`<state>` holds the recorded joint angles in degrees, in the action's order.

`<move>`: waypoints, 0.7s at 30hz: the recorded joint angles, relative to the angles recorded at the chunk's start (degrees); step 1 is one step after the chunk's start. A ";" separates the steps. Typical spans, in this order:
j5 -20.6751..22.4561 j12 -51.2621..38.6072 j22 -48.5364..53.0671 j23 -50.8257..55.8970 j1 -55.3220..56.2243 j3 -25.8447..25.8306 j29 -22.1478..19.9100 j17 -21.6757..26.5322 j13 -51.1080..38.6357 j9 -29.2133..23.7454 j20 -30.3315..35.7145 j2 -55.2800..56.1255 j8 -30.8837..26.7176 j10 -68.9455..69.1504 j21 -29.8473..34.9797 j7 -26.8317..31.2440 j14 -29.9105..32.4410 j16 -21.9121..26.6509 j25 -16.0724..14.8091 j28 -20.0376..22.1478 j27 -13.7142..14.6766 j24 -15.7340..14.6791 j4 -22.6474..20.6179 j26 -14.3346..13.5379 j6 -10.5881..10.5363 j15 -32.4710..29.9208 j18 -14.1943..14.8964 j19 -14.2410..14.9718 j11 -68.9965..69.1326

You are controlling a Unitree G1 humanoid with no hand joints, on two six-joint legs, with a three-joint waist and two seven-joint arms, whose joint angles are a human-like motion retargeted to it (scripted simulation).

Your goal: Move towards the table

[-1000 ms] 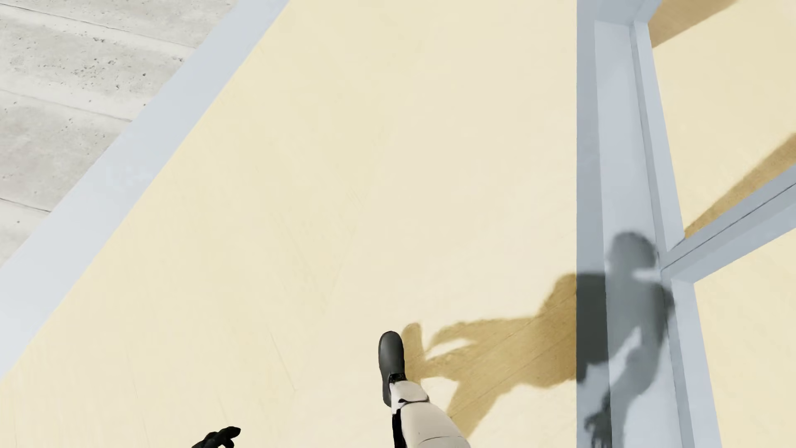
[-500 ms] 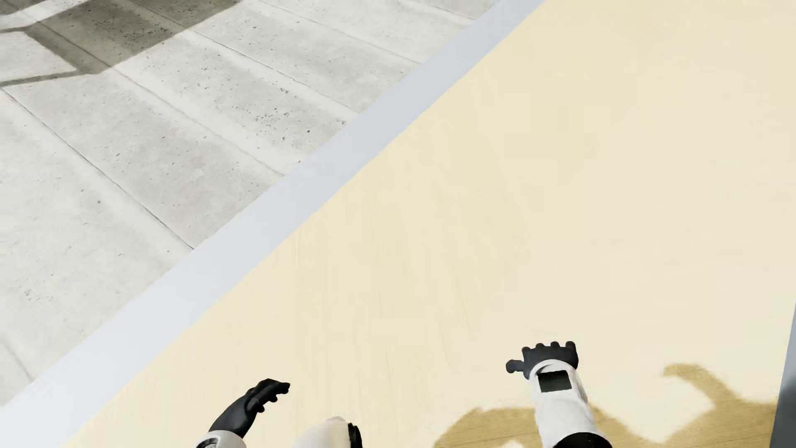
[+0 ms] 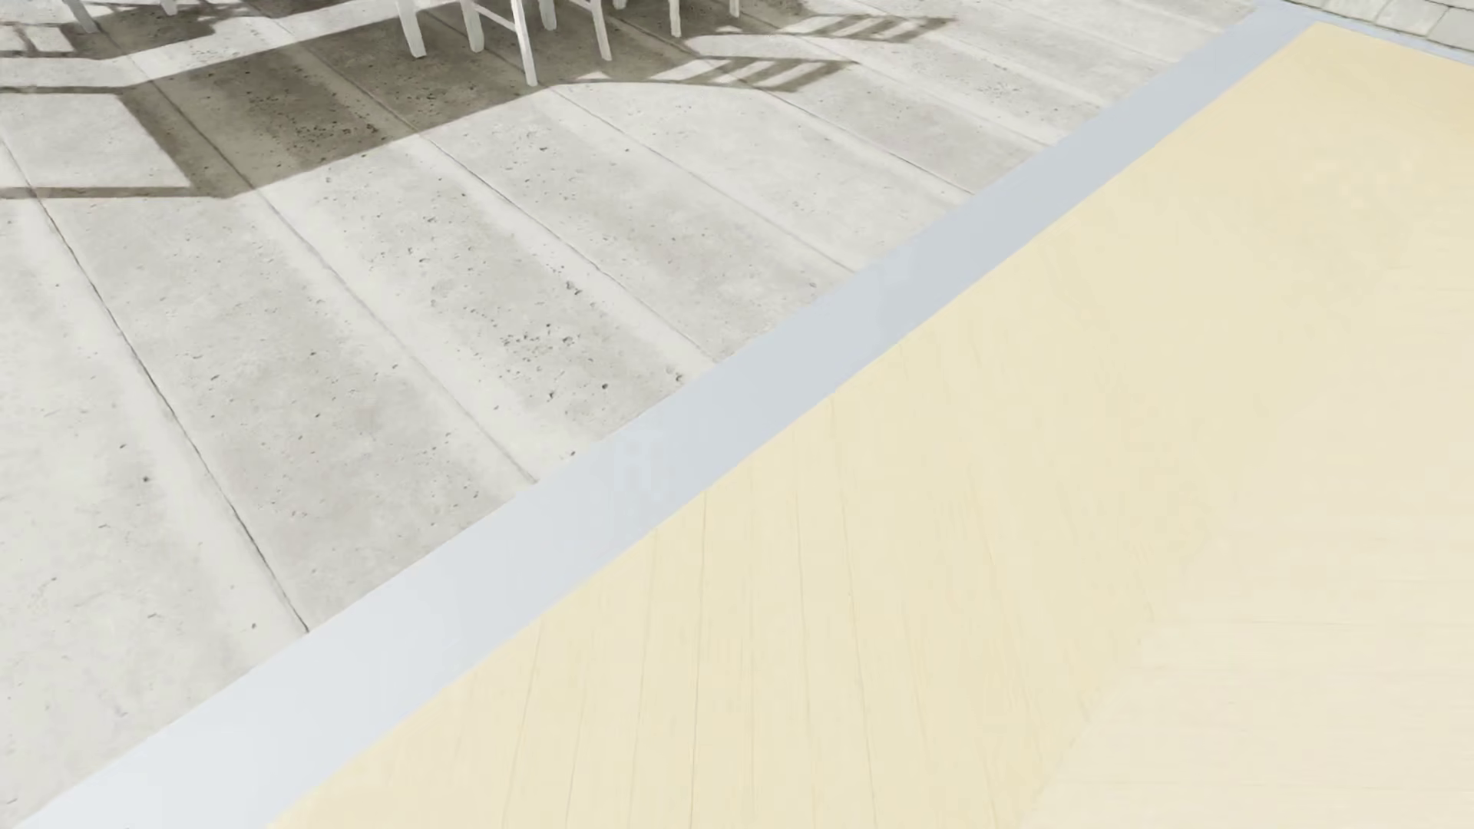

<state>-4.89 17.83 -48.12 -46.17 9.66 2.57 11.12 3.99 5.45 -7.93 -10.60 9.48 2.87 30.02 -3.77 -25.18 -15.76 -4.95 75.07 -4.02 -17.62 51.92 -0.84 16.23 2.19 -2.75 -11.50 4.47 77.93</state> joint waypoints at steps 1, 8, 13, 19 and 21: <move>-0.77 -1.80 -0.34 -2.78 -2.82 -0.56 0.24 -0.57 4.01 -0.02 1.91 4.80 -0.81 -1.91 0.14 2.92 -0.74 0.71 1.95 -0.45 -2.11 2.89 -2.01 -0.75 0.32 0.01 0.64 -0.59 1.06; -6.83 -14.30 7.98 -5.78 -18.10 -5.93 9.63 -6.85 21.49 -1.47 6.71 18.61 9.11 -10.41 2.66 23.11 -6.06 3.48 9.99 4.90 7.98 -1.04 -8.24 -10.27 1.33 -1.27 3.76 -1.87 -58.52; 1.55 -17.89 2.34 -0.95 -28.07 -6.84 4.69 -5.98 14.08 -3.10 12.21 20.55 3.48 -7.40 -1.89 24.25 -2.73 4.38 14.15 4.63 5.86 -2.23 -6.72 -5.57 0.23 -2.61 4.08 -3.60 -57.88; 2.03 -21.42 -4.95 -2.93 -8.27 -7.13 -1.76 -1.56 -4.58 -3.16 25.77 7.34 11.97 39.74 -3.48 17.90 19.55 6.35 11.51 -7.93 1.43 11.49 10.83 -4.51 -5.33 5.34 10.26 -7.58 -49.93; 4.56 -17.86 4.02 -4.52 0.05 -4.57 -1.57 2.33 -12.21 -2.70 21.78 -0.08 12.31 44.62 1.38 14.78 14.87 6.60 15.42 -1.62 3.75 8.81 16.50 -5.85 -6.77 7.74 6.09 -7.22 -53.99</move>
<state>-0.33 -0.02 -44.10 -50.69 9.71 -2.00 9.55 6.31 -6.76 -10.63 11.18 9.39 15.18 74.65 -2.38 -10.40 -0.89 1.65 90.48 -5.65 -13.87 60.73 15.66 10.39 -4.57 5.00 -5.42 -2.75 23.94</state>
